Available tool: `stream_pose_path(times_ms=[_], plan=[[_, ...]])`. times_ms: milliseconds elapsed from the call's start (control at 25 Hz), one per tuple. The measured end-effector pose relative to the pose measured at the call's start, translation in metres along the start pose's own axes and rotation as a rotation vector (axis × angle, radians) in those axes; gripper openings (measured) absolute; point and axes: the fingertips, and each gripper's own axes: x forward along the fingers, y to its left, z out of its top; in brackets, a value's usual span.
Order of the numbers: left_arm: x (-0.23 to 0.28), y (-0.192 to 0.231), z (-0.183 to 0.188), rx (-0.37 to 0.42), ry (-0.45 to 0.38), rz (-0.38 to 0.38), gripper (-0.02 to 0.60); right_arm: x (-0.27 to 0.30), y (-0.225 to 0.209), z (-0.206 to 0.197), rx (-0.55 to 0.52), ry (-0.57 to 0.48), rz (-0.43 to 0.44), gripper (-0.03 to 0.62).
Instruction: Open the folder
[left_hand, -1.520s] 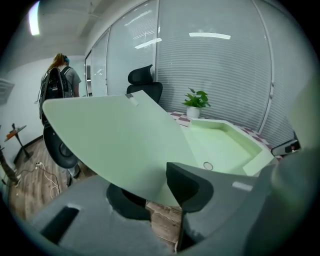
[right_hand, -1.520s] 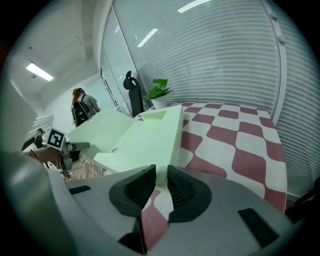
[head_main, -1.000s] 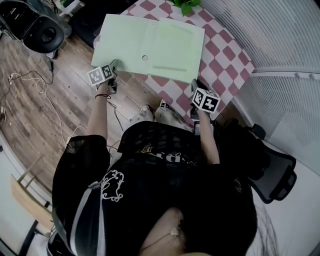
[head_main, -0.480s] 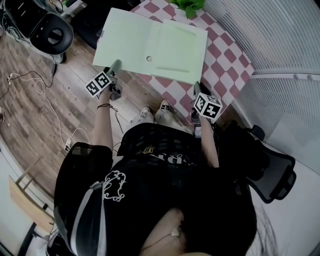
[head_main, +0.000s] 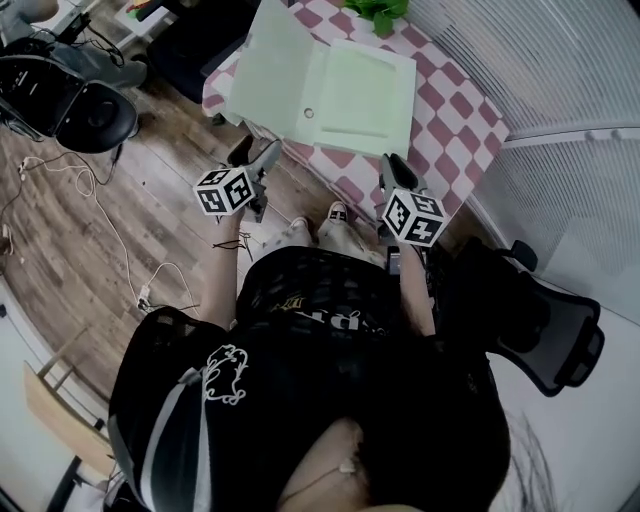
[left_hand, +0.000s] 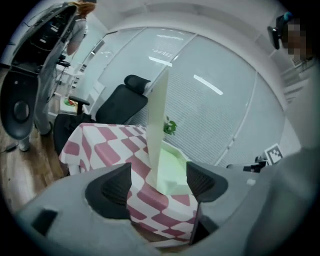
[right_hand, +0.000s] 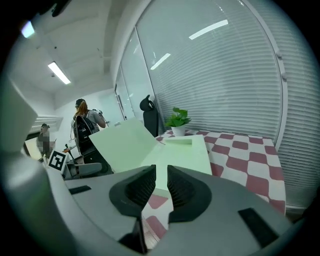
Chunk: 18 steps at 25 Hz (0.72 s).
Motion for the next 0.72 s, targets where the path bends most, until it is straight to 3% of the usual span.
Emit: stream_pose_path(times_ms=[280, 480, 720], plan=[[-0.018, -0.081, -0.002, 0.163, 0.019, -0.216, 0.33, -0.035, 0.05, -0.001, -0.015, -0.084, 0.062, 0.069], [-0.029, -0.126, -0.004, 0.26, 0.007, -0.325, 0.218, -0.051, 0.064, -0.015, -0.046, -0.095, 0.071, 0.066], [-0.047, -0.151, -0.006, 0.285, -0.019, -0.378, 0.128, -0.068, 0.075, -0.024, -0.055, -0.103, 0.087, 0.06]])
